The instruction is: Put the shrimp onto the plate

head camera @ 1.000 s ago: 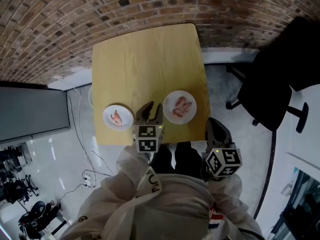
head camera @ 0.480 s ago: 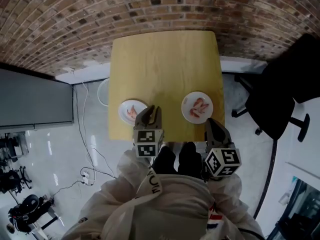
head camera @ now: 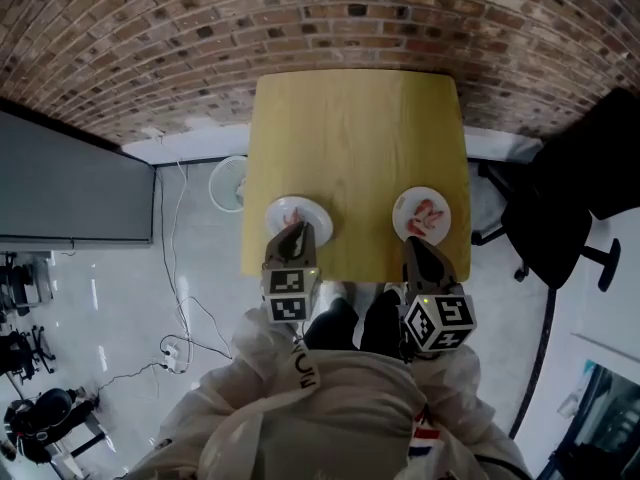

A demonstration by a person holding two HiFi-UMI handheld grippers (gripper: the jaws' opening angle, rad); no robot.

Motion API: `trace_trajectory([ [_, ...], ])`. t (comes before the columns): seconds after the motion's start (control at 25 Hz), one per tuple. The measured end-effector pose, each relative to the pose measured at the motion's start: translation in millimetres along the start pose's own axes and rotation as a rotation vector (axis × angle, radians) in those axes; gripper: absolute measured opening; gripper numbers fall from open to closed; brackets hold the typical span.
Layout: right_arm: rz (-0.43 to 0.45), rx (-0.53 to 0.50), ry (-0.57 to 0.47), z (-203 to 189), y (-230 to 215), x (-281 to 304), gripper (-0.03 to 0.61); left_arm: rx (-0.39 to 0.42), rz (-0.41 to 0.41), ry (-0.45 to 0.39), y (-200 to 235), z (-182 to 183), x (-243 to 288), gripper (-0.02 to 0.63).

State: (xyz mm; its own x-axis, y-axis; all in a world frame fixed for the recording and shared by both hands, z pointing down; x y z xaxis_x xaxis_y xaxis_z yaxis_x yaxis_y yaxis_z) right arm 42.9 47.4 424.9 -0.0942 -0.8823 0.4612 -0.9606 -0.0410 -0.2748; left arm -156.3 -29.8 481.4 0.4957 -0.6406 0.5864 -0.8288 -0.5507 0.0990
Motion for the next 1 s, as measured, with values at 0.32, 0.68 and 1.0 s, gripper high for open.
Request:
trace_trajectory([
  [0.32,0.001,-0.017,-0.013,-8,48,4,0.023,-0.006,0.010,-0.018,44,-13,-31,0.031],
  [0.68,0.000,-0.028,-0.013,-14,78,0,0.023,-0.019,0.024,-0.022,70,-23,-57,0.018],
  [1.0,0.029,-0.048,0.004,-12,81,-1,0.023,-0.037,0.041,-0.012,66,-29,-61,0.015],
])
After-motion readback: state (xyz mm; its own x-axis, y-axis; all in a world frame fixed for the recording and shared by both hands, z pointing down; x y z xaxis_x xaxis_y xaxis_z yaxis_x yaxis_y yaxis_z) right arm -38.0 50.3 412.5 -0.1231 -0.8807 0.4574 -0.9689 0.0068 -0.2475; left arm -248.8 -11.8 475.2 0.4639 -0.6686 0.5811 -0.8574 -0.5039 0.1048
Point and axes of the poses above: the fingertips, and each gripper's own axes: x forward along the fingers, y to its left, z out of its top, the point moved 2 cm from there along -x, backward along the fingers, and after that the axes turned 6 degrees about -z, right-handed, at the moved point
